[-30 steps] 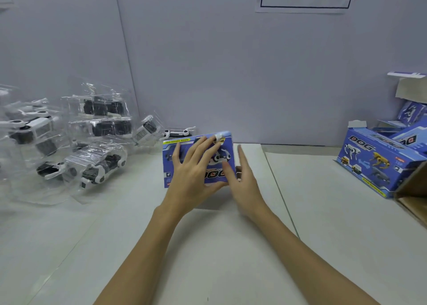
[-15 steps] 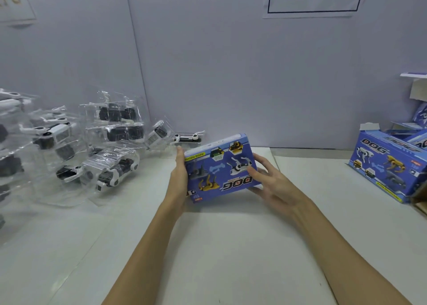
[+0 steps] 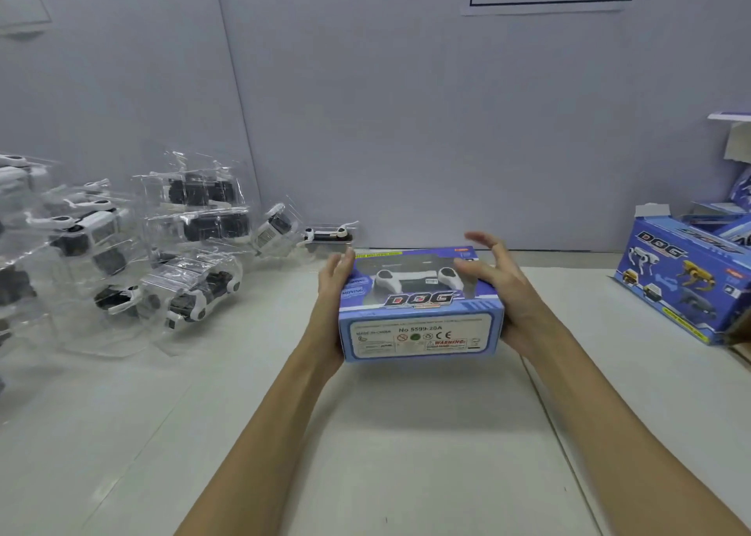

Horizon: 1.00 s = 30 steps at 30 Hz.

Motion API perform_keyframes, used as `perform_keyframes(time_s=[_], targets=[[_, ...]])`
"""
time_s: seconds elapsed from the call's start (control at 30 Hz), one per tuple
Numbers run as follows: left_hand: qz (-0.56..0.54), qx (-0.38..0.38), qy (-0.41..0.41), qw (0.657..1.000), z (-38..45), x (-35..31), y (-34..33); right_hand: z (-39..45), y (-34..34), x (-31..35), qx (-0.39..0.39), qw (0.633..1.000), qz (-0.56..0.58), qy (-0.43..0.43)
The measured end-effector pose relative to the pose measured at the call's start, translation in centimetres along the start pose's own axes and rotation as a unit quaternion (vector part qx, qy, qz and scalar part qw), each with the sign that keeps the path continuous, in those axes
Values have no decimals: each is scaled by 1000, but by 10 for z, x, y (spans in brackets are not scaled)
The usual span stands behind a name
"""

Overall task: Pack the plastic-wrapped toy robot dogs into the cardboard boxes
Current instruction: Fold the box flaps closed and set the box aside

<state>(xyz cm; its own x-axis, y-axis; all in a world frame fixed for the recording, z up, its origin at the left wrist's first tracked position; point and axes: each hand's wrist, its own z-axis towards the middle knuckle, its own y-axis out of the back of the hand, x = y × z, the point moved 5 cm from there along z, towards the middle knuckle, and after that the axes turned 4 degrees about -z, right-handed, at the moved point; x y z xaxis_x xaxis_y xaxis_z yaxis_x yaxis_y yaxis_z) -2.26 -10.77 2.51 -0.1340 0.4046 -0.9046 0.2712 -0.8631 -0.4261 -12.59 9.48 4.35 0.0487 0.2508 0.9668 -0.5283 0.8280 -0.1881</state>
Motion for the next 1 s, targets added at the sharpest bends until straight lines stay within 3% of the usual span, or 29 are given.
perform_keyframes(time_s=[0.13, 0.2, 0.37, 0.5, 0.77, 0.93, 1.0], targets=[[57, 24, 7, 998, -2, -1, -1, -5, -1, 13, -93, 990, -6, 111], [86, 16, -16, 996, -1, 1, -4, -7, -5, 13, -93, 985, -58, 130], [53, -64, -121, 989, 3, -4, -1, -3, -13, 2, -50, 982, -169, 69], [54, -98, -153, 982, 5, -6, 9, -3, -23, -12, -8, 963, -265, 41], [128, -29, -118, 984, 13, 9, 8, -4, -27, -7, -26, 979, -193, 52], [-24, -80, -126, 989, 11, 4, 14, -9, -37, -1, 9, 983, -173, 57], [-43, -64, -127, 989, 11, 2, 15, -9, -35, -1, -1, 984, -166, 65]])
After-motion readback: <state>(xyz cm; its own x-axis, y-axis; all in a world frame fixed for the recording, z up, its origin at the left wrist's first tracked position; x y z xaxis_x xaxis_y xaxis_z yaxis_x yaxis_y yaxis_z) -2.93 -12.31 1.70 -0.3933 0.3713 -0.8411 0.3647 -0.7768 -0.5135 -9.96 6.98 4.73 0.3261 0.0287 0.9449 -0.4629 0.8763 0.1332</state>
